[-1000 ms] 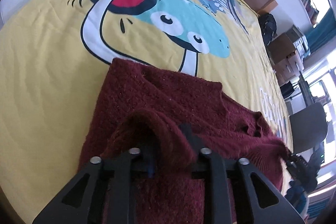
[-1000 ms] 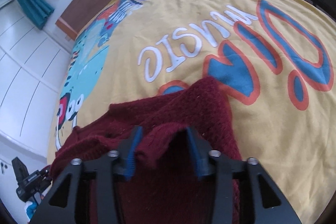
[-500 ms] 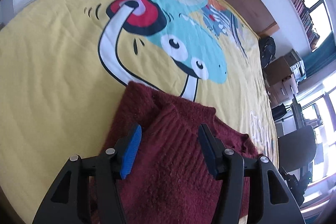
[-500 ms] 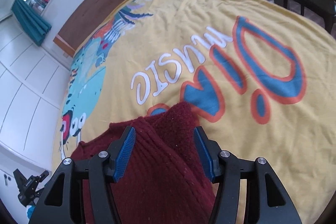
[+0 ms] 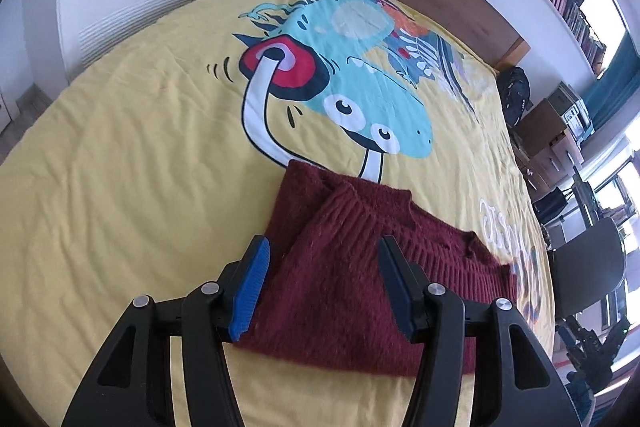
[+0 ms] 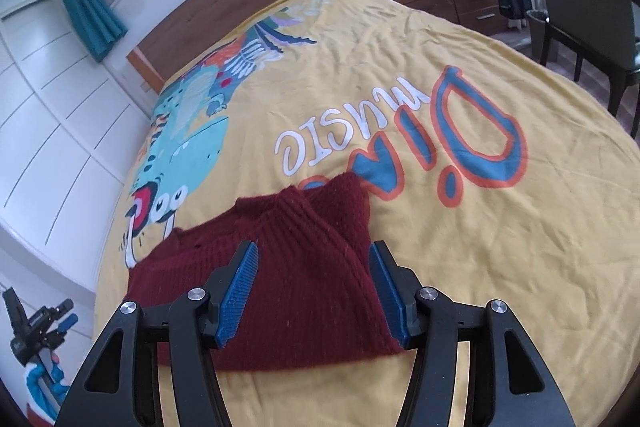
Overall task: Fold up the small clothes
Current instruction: 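Open both grippers and raise them away from the folded sweater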
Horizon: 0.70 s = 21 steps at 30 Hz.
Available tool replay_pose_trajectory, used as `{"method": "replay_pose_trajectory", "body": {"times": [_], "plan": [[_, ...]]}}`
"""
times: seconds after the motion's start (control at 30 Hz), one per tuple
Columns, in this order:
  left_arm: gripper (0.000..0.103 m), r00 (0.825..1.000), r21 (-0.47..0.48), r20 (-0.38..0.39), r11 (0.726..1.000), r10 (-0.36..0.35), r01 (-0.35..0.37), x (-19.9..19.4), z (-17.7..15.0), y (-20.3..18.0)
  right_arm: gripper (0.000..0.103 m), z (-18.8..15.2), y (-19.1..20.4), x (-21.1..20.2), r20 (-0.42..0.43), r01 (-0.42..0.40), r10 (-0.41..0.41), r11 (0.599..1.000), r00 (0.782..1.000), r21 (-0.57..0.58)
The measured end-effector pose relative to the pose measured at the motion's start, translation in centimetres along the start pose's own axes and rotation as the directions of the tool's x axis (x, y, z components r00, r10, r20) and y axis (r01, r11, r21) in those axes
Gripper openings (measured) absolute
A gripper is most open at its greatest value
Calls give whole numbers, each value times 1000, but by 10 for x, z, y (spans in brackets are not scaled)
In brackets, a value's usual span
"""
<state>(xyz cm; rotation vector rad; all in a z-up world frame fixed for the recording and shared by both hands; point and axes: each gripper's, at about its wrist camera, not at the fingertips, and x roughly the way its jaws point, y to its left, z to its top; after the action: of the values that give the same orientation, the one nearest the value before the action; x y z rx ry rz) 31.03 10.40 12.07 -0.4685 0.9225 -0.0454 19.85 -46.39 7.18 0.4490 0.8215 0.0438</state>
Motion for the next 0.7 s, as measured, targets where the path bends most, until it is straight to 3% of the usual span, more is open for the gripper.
{"method": "replay_pose_trajectory", "body": {"times": [0.4,0.7], "plan": [[51,994,116,86,991,64,-74,-51,-58,-20,67,-57,7,-55,27,27,-26,999,999,-38],[51,996,141,68,988,53,-62,-73,-102,-26,70,-106,15,-91,34,22,-20,997,999,-69]]}}
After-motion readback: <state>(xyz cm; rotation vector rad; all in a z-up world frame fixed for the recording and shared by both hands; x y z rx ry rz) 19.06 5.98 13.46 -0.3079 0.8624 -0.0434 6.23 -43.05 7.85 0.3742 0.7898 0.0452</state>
